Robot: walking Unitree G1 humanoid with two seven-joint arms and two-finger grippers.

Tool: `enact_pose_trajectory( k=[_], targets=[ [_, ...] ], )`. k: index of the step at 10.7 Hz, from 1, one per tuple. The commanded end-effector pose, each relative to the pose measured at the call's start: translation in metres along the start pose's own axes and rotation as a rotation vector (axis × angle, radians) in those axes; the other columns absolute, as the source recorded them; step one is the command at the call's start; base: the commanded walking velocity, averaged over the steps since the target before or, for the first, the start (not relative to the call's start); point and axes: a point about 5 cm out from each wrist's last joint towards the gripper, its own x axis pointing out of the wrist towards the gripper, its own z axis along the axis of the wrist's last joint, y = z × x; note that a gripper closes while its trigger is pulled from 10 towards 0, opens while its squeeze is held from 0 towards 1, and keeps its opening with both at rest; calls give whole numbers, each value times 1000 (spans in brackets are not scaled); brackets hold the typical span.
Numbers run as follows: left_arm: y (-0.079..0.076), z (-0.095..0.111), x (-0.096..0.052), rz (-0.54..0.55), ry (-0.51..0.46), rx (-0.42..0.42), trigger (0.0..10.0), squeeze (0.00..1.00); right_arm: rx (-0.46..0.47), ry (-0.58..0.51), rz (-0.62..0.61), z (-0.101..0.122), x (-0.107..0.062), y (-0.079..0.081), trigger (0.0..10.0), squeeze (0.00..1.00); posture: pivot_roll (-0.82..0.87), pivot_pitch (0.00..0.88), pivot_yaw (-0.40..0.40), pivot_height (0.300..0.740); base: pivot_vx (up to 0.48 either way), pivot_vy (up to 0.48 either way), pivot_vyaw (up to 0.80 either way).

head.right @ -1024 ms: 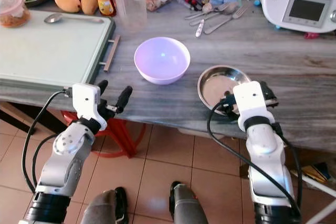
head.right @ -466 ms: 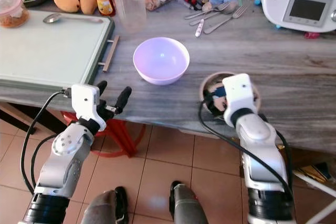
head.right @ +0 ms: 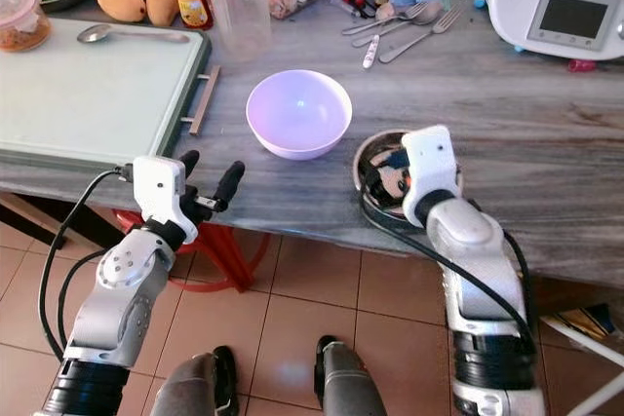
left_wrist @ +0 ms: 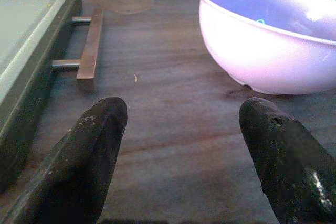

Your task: Setting the table

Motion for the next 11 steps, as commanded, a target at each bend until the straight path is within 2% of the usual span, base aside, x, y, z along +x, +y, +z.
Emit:
enact_pose_trajectory(
  k=[1, 3, 6, 9, 10, 11],
  targets=[
    [0, 0, -2, 6, 9, 9, 10000, 0, 8, 19, 42, -1, 3, 7, 10000, 0, -111, 221, 12, 740, 0, 0, 0],
    [-1, 0, -1, 9, 7, 6, 10000, 0, 26, 17, 88, 0, 5, 17, 10000, 0, -113, 222, 9, 740, 0, 0, 0],
    [-2, 0, 0, 10, 5, 2, 10000, 0, 29, 16, 111, 1, 5, 22, 10000, 0, -114, 221, 7, 740, 0, 0, 0],
    [0, -2, 1, 70, 18, -14, 10000, 0, 12, -38, 24, 11, -4, 12, 10000, 0, -114, 216, 0, 740, 0, 0, 0],
    [1, -1, 1, 107, 10, -11, 10000, 0, 31, -70, -26, 14, -13, 10, 10000, 0, -114, 213, -1, 740, 0, 0, 0],
    [3, -2, 0, 131, 15, 0, 10000, 0, 7, -98, -64, 15, -21, 10, 10000, 0, -114, 213, -1, 740, 0, 0, 0]
  ],
)
